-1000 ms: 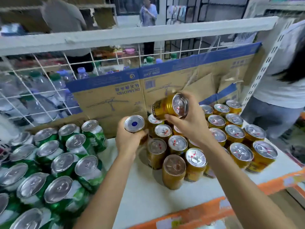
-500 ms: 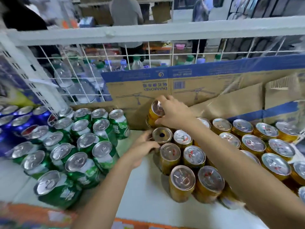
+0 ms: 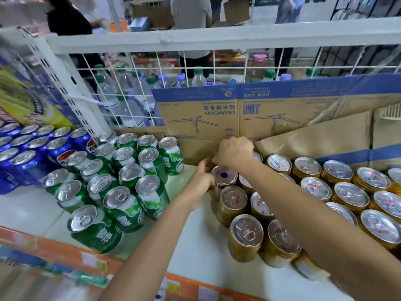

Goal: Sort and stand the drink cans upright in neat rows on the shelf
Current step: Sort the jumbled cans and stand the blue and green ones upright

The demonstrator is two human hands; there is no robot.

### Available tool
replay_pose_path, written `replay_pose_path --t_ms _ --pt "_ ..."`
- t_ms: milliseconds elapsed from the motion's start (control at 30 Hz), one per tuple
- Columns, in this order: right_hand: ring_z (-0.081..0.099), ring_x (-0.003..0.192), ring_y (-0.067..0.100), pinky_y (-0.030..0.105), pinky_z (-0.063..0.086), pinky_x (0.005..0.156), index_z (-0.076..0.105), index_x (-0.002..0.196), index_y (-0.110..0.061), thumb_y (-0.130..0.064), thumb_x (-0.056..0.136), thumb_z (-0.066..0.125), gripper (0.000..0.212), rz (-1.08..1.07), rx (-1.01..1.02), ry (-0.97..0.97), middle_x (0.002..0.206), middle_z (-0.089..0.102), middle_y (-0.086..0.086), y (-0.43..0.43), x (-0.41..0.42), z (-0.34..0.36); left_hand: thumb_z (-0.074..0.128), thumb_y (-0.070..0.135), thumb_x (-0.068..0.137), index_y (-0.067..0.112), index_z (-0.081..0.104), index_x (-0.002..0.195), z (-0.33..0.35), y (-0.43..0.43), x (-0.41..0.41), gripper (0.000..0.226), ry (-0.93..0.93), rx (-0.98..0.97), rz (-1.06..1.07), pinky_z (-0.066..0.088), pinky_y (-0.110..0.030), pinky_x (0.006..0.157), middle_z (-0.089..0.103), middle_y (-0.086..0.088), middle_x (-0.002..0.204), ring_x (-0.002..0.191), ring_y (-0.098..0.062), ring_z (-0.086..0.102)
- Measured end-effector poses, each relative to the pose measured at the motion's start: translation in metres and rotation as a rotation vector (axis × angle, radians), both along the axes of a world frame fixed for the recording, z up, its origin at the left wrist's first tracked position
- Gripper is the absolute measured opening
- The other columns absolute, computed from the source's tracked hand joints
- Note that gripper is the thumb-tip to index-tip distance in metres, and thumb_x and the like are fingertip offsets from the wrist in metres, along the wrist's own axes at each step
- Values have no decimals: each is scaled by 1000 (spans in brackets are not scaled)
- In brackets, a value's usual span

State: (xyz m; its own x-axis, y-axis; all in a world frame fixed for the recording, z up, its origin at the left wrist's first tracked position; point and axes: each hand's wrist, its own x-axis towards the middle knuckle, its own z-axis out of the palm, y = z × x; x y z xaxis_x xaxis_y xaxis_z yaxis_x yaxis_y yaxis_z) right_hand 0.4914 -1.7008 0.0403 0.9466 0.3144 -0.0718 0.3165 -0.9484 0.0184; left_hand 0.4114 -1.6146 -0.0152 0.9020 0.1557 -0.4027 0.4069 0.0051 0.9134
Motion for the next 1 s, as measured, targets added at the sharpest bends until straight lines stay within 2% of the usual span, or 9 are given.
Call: replay_pose_path --t_ms 100,200,333,400,467,567,667,833,1000 --pt "49 117 32 37 45 86 56 124 -10 -56 90 46 58 9 57 39 125 55 11 -10 -7 5 46 7 66 25 48 131 5 2 2 68 56 99 -81 41 -38 96 62 -1 118 111 -21 53" --pt "41 122 32 41 43 90 51 127 -7 -43 94 47 49 46 130 -20 131 47 14 -11 -24 21 48 19 74 20 54 128 21 2 0 54 -22 302 -70 43 -39 100 61 3 122 115 -20 54" --pt "45 119 34 39 43 85 54 121 -4 -24 92 48 35 55 215 -24 122 54 17 -4 -51 41 46 7 85 18 47 136 63 19 -20 52 -265 785 -129 39 -35 104 55 -5 133 123 -25 49" --pt "51 114 35 37 43 78 55 119 -3 -22 91 49 34 75 229 -62 117 57 19 3 -69 44 47 7 88 18 48 137 79 36 -35 49 -383 1026 -152 40 -36 102 53 -7 135 124 -26 49" --pt "53 109 37 37 43 75 53 118 -3 -27 91 51 36 91 247 -104 114 58 20 17 -90 48 49 11 90 21 51 133 91 55 -58 45 -460 1151 -115 43 -37 95 55 -4 130 116 -25 52" --pt "52 111 38 37 40 75 50 117 -4 -30 90 53 37 157 313 -139 114 56 18 57 -121 51 51 17 93 23 52 131 99 100 -96 39 -496 1227 -58 40 -33 83 55 -2 124 108 -24 52" --pt "49 115 37 39 43 84 48 121 -5 -29 89 56 41 225 397 -145 118 54 19 116 -156 50 52 22 92 22 50 133 98 161 -136 40 -453 1280 -13 42 -36 87 54 -5 129 113 -26 51" --pt "51 112 36 36 38 77 47 125 -8 -35 93 52 42 353 423 -29 120 53 17 225 -222 29 56 24 90 21 54 129 80 274 -213 39 -313 1308 48 43 -39 91 57 -5 127 116 -28 52" --pt "47 121 31 35 37 93 48 129 -13 -38 92 55 45 488 465 92 130 51 13 320 -278 5 59 25 87 19 56 126 54 365 -291 40 -128 1261 135 41 -36 94 59 -9 122 111 -30 56"
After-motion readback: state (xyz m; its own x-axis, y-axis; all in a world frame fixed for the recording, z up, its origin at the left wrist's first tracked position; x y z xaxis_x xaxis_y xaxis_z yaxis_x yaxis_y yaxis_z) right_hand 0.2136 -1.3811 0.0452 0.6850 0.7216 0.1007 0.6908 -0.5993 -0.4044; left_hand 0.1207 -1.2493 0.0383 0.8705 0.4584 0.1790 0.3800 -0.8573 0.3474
